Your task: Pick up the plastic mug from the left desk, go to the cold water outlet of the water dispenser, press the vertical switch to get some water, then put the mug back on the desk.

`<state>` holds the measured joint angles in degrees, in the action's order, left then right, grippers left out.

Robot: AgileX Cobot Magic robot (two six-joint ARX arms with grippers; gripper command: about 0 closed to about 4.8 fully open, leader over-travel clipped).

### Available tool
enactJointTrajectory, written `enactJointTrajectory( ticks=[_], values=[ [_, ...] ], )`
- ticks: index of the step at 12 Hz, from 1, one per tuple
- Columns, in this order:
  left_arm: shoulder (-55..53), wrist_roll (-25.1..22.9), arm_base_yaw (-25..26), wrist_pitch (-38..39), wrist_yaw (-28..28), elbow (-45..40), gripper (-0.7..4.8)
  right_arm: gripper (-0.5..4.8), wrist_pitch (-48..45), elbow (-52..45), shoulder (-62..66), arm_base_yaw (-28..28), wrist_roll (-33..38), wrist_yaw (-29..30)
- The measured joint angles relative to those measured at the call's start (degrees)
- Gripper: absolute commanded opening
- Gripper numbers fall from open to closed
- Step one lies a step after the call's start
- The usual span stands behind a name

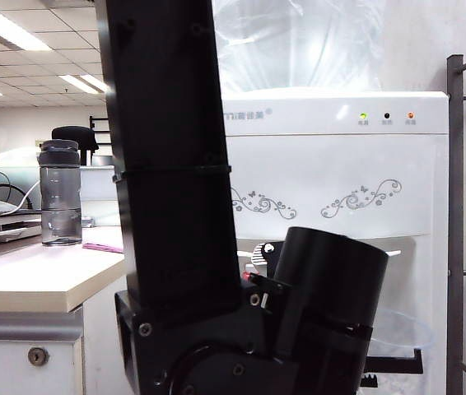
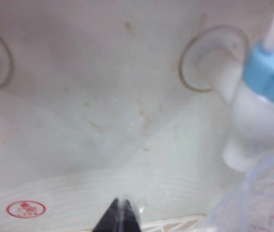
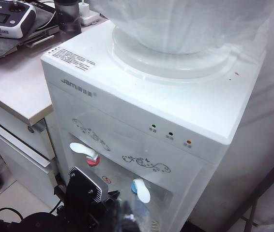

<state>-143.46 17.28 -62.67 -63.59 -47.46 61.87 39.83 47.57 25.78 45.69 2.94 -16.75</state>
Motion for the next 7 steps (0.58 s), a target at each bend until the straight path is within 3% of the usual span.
enactJointTrajectory(
  ticks=[7],
  values=[
    [-1.3,1.8,0.4,4.0,0.3,1.0,-0.06,-0.01,0.0,0.0,0.0,0.0,0.0,0.0]
  ],
)
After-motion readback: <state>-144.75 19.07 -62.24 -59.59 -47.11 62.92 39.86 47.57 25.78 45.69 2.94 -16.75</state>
